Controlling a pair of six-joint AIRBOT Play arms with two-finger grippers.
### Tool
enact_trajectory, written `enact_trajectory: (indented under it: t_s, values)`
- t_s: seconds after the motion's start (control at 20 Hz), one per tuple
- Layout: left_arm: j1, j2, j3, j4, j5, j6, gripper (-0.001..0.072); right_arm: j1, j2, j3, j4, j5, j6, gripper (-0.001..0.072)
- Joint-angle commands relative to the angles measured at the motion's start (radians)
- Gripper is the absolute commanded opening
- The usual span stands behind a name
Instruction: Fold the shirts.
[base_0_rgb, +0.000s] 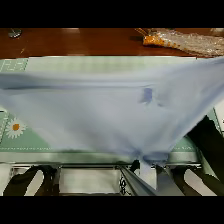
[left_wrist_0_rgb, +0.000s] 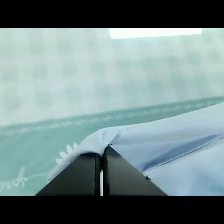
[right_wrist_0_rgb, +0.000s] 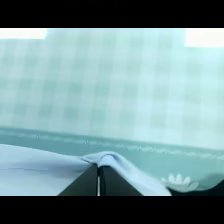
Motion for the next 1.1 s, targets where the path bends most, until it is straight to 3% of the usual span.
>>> enact_trajectory:
  t_s: [0.0, 0.15, 0.4, 0.65, 0.8, 1.05]
  values:
    - [-0.003, -0.095, -0.227, 0.001, 0.155, 0.042, 0.0014, 0.000, -0.180, -0.044, 0.046, -0.044, -0.024, 0.0016]
    - [-0.004, -0.267, -0.246, -0.087, 0.389, 0.101, 0.0015, 0.011, -0.313, -0.044, 0.172, -0.241, -0.031, 0.0017]
    - [-0.004, -0.502, -0.223, -0.323, 0.619, 0.229, 0.0015, 0.154, -0.457, -0.044, -0.087, -0.475, -0.076, 0.0016]
    - [-0.055, -0.665, -0.194, -0.327, 0.773, 0.306, 0.0015, 0.244, -0.570, -0.044, -0.159, -0.767, -0.075, 0.0016]
    - [-0.118, -0.736, -0.183, -0.323, 0.897, 0.436, 0.0015, 0.267, -0.634, -0.044, -0.157, -0.816, -0.074, 0.0017]
    - [-0.179, -0.829, -0.183, -0.320, 1.077, 0.459, 0.0015, 0.268, -0.725, -0.044, -0.167, -0.814, -0.031, 0.0017]
